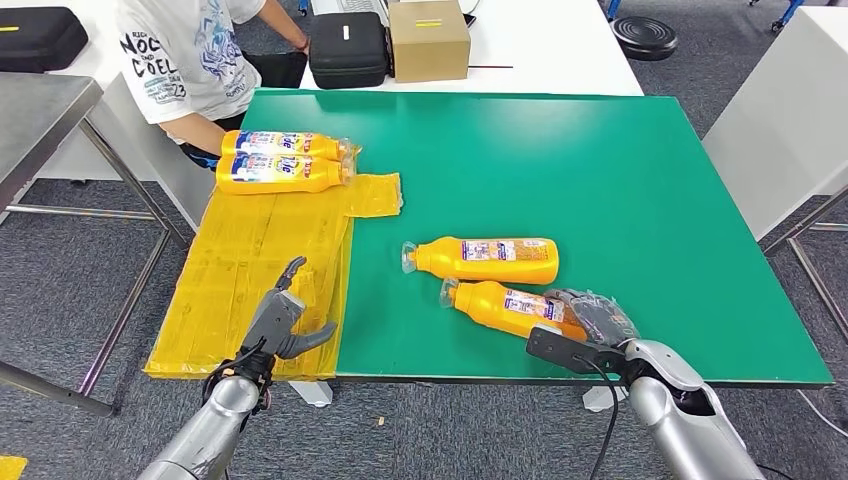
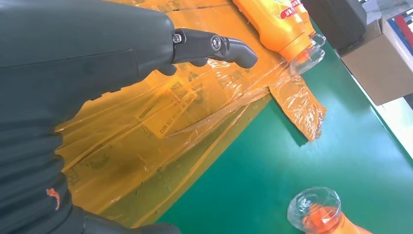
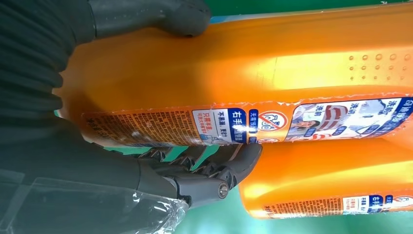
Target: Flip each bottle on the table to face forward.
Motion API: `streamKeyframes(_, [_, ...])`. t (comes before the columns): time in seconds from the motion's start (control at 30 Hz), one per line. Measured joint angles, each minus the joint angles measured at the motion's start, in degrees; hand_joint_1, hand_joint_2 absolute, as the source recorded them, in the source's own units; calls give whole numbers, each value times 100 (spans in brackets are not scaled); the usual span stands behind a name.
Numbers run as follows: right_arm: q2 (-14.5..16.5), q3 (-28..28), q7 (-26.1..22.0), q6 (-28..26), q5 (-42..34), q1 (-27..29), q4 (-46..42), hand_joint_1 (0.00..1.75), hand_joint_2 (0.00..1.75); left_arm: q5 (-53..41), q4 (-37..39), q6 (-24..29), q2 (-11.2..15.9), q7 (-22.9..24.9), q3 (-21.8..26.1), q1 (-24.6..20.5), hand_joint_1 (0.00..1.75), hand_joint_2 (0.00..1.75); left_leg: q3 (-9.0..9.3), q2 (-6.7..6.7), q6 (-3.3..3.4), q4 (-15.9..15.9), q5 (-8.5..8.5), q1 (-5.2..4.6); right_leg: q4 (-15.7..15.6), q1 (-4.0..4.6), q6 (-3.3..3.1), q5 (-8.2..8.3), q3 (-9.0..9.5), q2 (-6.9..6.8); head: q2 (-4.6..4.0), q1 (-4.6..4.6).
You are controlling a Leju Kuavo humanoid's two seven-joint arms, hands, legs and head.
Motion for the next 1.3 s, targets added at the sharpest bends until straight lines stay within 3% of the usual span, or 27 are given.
streamKeyframes(0.23, [206, -48, -645, -623, -252, 101, -3, 175, 175, 417, -60, -175, -16, -139, 130, 92, 0, 175, -5, 6, -1, 0, 0, 1, 1, 1, 0, 2, -6, 4, 0, -1])
streamKeyframes(0.57, [1159, -378, -1640, -1408, -908, 153, -269, 175, 175, 1895, -283, -907, -117, -74, 398, 140, 0, 175, -14, 4, -4, -2, 0, 12, 3, 14, -2, 0, -16, 2, 0, -1])
streamKeyframes(0.9, [1747, -637, -2023, -1934, -1010, 217, -248, 175, 175, 3598, -704, -2255, -110, 312, 516, 391, 0, 175, -20, 2, -4, -2, 0, 11, 3, 12, -2, 0, -18, 2, 0, 0])
streamKeyframes(1.3, [2085, -663, -2290, -2037, -1036, 212, 136, 175, 175, 4124, -1122, -2726, -57, 289, 443, 554, 0, 175, -20, 2, -5, -2, -1, 12, 3, 13, -2, -1, -20, 2, 0, 1])
